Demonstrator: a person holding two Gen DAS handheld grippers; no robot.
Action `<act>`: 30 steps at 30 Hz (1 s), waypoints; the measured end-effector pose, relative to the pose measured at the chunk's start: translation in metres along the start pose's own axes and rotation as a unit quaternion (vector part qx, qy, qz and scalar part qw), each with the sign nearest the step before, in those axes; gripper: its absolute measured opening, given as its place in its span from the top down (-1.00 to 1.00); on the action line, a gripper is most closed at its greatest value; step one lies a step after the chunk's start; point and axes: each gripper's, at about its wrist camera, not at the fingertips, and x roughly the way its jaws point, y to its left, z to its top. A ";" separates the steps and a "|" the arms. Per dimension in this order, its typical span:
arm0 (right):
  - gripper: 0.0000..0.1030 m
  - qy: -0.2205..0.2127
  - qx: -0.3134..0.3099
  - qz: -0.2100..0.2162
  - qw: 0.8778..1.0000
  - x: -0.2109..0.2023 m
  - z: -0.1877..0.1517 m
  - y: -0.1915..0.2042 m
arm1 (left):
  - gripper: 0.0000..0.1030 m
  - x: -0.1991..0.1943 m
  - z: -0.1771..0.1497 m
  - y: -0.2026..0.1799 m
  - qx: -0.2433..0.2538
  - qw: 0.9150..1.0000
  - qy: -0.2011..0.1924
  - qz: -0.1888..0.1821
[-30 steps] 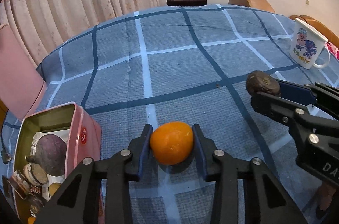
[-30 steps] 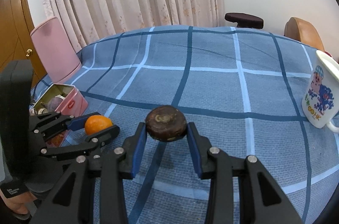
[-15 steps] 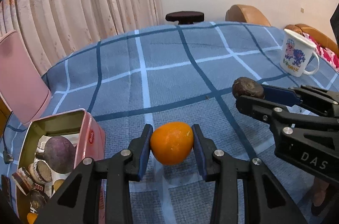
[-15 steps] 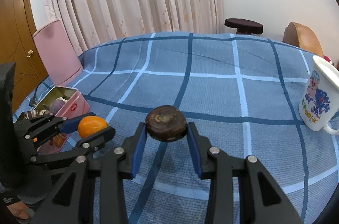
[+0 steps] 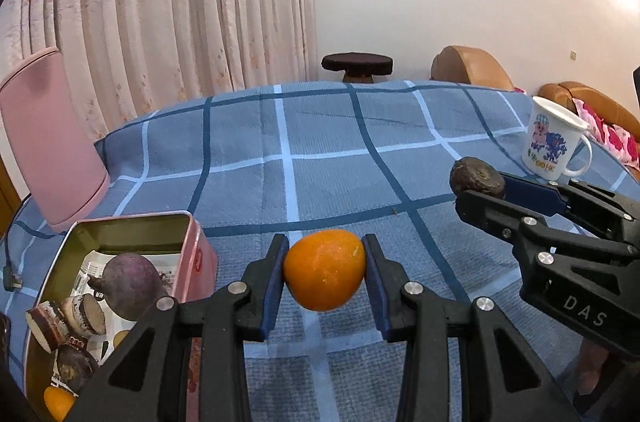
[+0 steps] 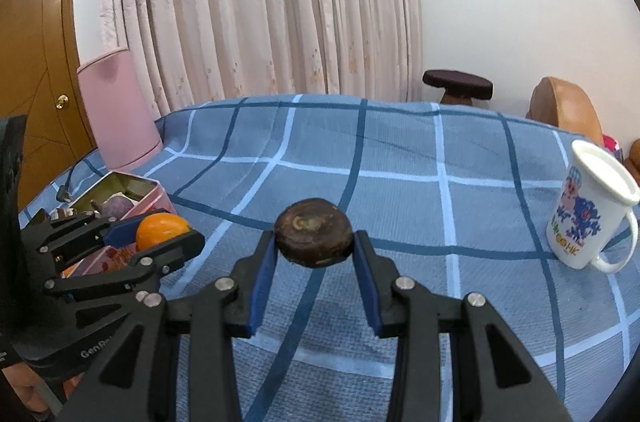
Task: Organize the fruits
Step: 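Carry the orange and dark round fruit with both grippers over the pink tin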
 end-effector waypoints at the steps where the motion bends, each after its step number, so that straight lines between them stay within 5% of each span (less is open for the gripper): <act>1: 0.20 -0.004 -0.002 -0.001 1.000 -0.002 0.000 0.001 | 0.24 -0.002 0.000 0.001 -0.001 1.000 -0.003 0.000; 13: 0.20 -0.036 -0.015 -0.007 0.999 -0.014 -0.002 0.015 | 0.24 -0.028 -0.008 0.013 -0.009 0.999 -0.043 0.019; 30: 0.20 -0.063 -0.060 0.041 0.995 -0.031 0.028 0.082 | 0.24 -0.071 -0.006 0.058 -0.038 0.996 -0.066 0.050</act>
